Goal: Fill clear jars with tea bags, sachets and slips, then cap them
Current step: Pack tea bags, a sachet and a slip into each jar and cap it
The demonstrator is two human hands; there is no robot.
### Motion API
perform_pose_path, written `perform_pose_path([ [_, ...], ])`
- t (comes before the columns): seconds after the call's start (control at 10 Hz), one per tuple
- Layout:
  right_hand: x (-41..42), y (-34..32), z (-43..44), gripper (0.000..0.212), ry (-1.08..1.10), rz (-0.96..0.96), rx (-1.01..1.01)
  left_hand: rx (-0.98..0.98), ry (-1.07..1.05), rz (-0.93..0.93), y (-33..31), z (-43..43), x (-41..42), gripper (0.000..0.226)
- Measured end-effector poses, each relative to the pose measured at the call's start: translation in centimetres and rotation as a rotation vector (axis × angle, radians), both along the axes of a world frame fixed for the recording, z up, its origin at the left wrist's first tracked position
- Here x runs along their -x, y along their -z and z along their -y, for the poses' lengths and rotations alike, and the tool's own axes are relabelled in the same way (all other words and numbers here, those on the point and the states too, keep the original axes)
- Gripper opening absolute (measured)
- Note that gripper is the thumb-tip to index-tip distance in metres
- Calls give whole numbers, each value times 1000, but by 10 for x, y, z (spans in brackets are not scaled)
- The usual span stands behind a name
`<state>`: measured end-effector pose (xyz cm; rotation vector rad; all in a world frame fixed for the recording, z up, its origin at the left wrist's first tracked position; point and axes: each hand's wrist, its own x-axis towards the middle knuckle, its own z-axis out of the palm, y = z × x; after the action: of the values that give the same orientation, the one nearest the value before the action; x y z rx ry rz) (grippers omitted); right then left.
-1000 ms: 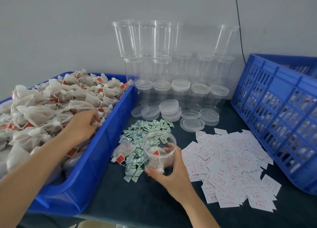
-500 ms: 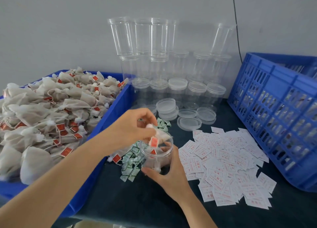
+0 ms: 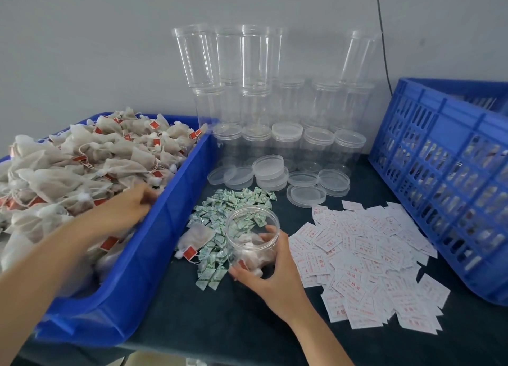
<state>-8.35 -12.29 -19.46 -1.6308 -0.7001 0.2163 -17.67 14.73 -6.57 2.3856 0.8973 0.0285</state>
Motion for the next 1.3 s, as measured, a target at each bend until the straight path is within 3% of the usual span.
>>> perform_pose_path([
  [0.1,1,-1,0,86,-1,-3,3,22,-87,-131,31,-30,5,38],
  [0.2,1,-1,0,85,-6,-4,0,9,-52,-157,33,-30,5,43],
  [0.5,1,-2,1,88,-6,-10,12,-123,40,-127,29,-18,3,30],
  [0.6,2,-4,1,87,-11,-17,18,-269,63,-17,19,-7,4,15],
  [0.7,2,-5,2,85,-14,-21,11,-276,-137,405,1,9,3,14],
  [0.8,3,-6,2,85,-14,-25,6,-193,-161,741,-22,34,0,9],
  [0.9,2,-5,1,86,-11,-28,9,28,56,837,-43,71,-5,13],
  [1.0,2,-5,2,86,-17,-35,8,27,337,713,-52,113,-11,18],
  [1.1,1,-5,2,83,-27,-35,5,33,456,597,-41,141,-21,17],
  [1.3,2,-4,2,82,-14,-25,12,-65,350,541,-31,123,-26,16],
])
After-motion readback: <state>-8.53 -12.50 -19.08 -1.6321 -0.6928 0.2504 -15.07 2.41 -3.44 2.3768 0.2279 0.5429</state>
